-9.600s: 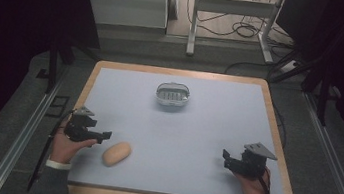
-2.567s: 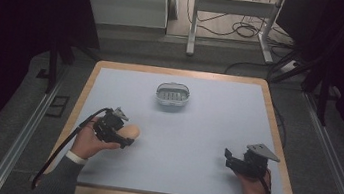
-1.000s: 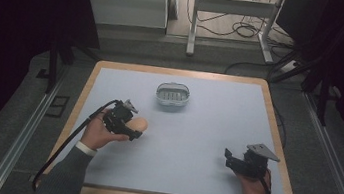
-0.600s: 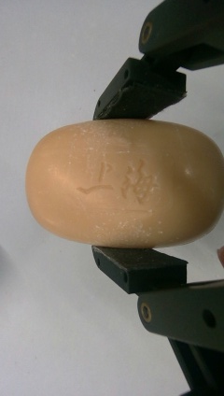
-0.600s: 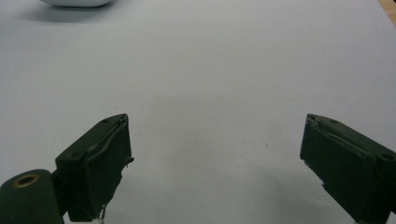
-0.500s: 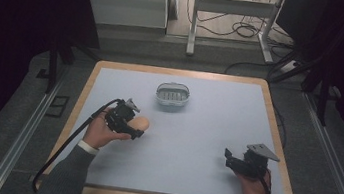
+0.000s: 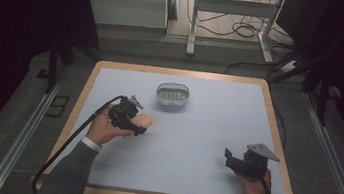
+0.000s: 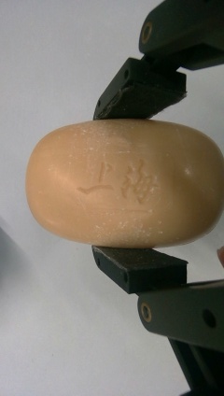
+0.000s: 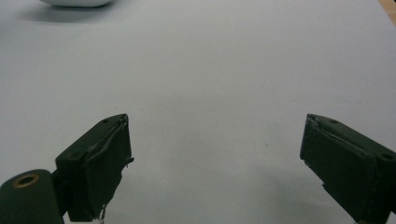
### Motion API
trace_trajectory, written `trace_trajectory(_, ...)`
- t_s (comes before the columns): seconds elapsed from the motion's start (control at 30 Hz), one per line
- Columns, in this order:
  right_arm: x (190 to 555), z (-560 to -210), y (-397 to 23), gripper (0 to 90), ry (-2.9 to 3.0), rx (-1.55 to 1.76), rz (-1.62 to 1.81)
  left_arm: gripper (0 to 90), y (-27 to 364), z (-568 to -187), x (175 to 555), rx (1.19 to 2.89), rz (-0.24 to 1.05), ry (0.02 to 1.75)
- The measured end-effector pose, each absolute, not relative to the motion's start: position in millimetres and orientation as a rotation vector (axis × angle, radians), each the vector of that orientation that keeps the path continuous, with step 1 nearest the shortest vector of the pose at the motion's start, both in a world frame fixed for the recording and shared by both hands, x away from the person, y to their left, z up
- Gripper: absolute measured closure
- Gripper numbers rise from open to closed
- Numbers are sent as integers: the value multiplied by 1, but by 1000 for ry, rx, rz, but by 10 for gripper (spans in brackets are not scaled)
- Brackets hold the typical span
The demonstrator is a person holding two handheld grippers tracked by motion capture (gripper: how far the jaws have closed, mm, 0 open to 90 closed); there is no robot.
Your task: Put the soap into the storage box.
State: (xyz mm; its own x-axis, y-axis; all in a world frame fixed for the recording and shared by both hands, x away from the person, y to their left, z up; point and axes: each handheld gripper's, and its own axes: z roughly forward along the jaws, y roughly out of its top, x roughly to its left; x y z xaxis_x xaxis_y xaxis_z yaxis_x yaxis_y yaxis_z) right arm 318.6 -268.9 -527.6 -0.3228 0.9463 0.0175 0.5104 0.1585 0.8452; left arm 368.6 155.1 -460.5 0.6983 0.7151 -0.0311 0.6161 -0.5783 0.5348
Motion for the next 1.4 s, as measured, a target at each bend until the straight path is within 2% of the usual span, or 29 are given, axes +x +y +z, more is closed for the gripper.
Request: trace_trajectory(1.4, 319, -528, -269, 88, 1908, 1382, 1074, 325, 142, -445, 391, 2390, 277, 1003)
